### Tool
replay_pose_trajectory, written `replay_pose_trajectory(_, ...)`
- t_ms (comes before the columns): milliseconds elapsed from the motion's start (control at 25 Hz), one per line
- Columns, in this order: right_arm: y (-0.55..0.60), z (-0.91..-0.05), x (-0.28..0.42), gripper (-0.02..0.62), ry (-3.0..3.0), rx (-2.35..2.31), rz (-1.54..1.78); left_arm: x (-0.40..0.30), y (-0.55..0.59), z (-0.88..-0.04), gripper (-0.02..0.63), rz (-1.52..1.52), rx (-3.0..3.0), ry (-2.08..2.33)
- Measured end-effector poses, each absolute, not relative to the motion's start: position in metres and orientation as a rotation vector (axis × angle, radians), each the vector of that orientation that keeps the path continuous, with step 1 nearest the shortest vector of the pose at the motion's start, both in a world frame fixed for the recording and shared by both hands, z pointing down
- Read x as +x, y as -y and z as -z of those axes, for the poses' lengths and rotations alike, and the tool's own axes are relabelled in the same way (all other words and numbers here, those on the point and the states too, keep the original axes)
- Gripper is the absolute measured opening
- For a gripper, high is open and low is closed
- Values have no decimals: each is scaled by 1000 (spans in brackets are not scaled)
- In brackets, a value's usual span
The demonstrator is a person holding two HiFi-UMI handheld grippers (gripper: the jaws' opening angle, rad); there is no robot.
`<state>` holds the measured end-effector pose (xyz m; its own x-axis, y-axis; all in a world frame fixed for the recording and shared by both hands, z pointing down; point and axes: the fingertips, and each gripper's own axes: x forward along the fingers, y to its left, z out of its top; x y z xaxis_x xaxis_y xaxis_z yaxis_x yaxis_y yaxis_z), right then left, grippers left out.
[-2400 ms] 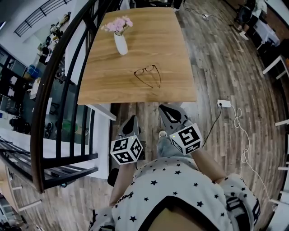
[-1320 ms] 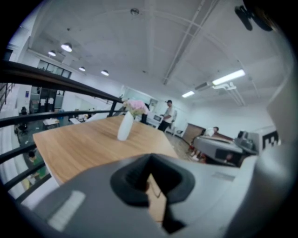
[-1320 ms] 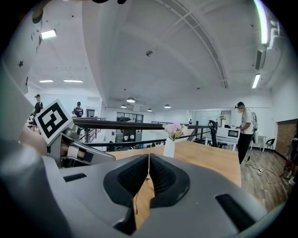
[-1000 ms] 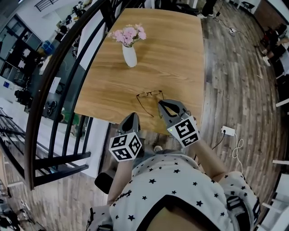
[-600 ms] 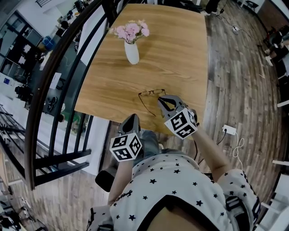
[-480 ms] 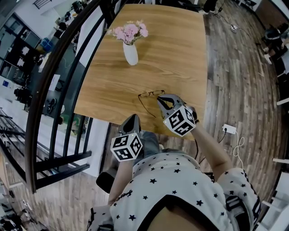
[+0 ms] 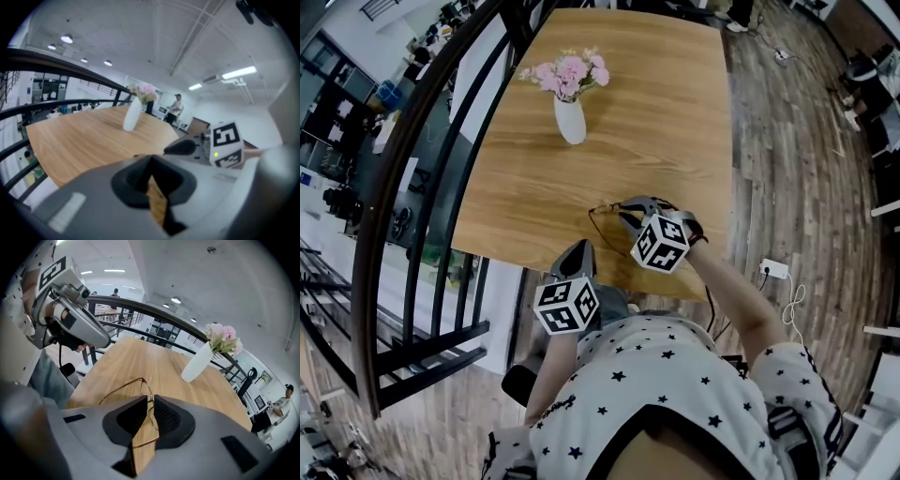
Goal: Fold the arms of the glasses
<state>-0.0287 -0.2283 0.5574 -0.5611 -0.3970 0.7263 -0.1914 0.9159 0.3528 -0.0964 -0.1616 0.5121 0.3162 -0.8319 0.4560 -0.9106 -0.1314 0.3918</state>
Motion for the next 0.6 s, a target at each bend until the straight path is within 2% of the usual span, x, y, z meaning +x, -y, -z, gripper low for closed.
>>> replay_pose_trajectory(320, 243, -585, -38, 54, 2077, 252, 309, -103, 174, -517, 8, -161, 1951, 1530)
replay_pose_trajectory(600, 247, -604, -42, 55, 1989, 120, 308, -107, 181, -523, 8, -180, 1934, 1523)
